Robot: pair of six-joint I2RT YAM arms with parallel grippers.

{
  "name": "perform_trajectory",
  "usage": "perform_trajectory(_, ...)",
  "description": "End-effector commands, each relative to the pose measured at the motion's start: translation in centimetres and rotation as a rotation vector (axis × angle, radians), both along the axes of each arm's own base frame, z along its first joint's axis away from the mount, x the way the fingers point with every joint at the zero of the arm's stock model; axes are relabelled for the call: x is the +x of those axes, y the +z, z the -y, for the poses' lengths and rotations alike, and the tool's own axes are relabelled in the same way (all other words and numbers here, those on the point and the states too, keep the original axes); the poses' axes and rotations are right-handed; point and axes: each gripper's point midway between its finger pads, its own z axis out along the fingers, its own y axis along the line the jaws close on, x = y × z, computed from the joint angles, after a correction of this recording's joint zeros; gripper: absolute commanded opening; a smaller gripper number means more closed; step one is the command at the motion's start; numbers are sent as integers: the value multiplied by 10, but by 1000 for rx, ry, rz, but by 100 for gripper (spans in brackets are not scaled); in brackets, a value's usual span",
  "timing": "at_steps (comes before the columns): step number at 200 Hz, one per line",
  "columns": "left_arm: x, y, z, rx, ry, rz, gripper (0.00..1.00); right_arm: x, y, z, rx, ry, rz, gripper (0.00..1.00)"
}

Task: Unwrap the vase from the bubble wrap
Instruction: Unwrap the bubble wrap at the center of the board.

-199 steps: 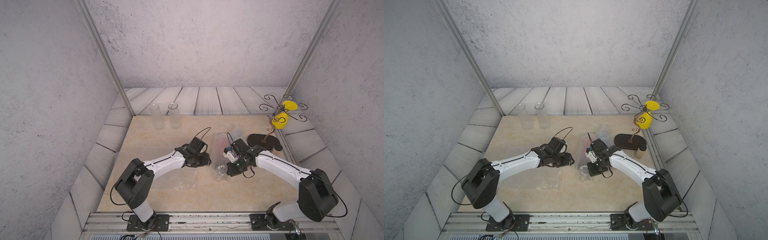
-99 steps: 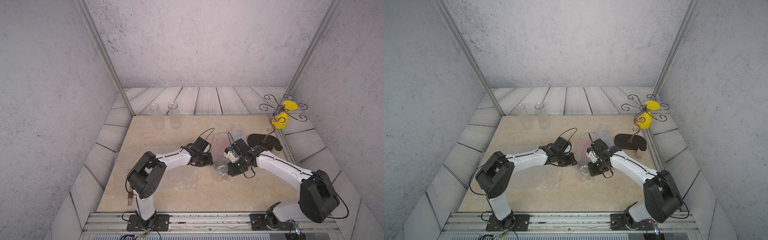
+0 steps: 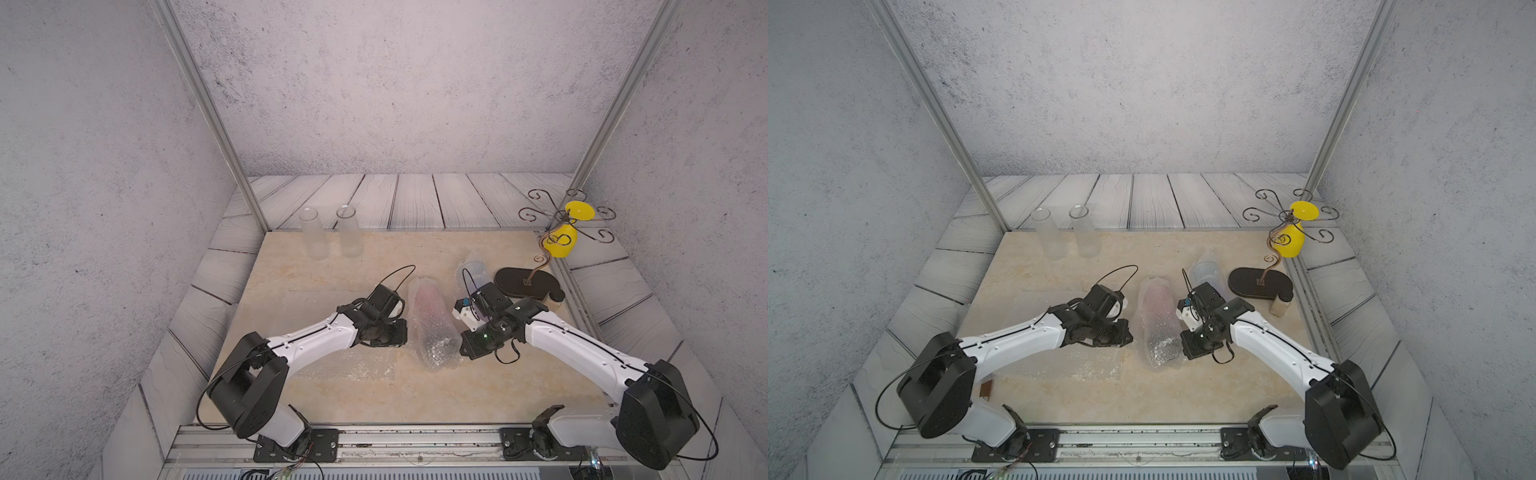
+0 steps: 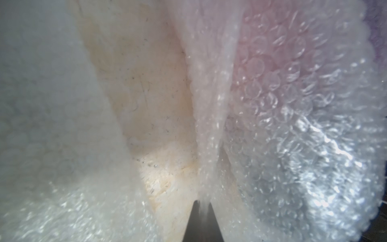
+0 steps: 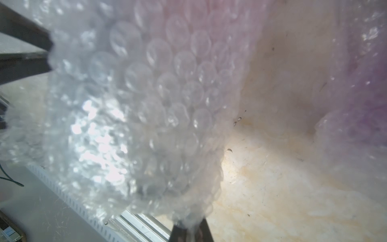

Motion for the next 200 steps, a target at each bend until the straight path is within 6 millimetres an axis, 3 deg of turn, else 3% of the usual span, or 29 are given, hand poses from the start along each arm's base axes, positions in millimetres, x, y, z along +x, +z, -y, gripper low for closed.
perform_trajectory(1,-13,-13,-31,116,-1,-19,0,-4,-3,6,-36,4,-40,12)
perform_trajectory(23,-21,-10,-30,102,-24,-24,0,-3,-1,6,-36,-1,-34,26)
perform_trajectory(38,-27,-9,-28,100,-44,-29,0,-1,5,5,-26,-2,-18,42)
perform_trajectory(83,-50,-14,-17,113,-108,-50,0,17,42,-10,46,-2,57,73)
perform_trajectory(117,-62,-14,-19,102,-93,-63,0,41,55,-40,144,4,54,80)
perform_trajectory(140,-61,-2,-30,110,-46,-53,19,60,55,-60,193,-5,34,82)
perform_trajectory(160,-54,12,-39,70,5,-55,31,74,56,-79,241,5,5,83)
perform_trajectory(200,-25,36,-66,9,126,32,32,97,44,-97,244,0,-35,87)
